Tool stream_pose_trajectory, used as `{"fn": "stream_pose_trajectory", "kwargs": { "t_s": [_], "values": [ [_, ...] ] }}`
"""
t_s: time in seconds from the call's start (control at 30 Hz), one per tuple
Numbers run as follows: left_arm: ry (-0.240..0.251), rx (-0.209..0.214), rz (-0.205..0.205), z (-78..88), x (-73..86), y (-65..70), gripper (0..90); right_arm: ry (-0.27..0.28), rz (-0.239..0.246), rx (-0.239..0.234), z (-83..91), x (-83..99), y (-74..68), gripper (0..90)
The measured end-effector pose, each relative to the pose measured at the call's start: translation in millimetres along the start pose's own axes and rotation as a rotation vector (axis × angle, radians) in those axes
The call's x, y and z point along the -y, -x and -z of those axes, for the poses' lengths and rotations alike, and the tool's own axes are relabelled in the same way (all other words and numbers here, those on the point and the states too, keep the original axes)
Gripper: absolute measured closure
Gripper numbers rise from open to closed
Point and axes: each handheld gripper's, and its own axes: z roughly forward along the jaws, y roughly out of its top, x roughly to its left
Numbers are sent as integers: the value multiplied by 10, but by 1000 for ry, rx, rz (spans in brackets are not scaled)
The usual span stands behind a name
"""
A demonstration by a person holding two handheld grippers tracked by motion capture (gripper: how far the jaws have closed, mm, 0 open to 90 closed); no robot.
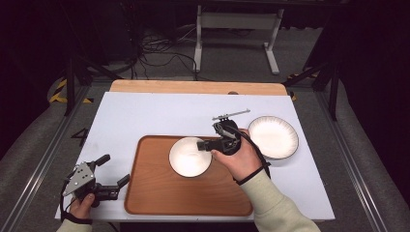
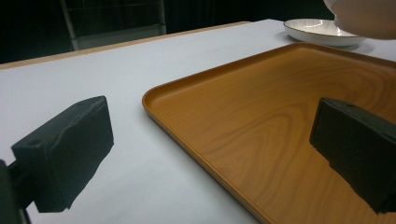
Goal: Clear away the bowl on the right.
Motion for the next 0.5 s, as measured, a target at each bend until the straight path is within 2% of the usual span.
{"fn": "stream_pose_trajectory", "kwargs": {
  "t_s": [0.5],
  "values": [
    [0,-1,0,-2,0,2,2,-42,-35,-11,-225,108,77,761]
  ]
}}
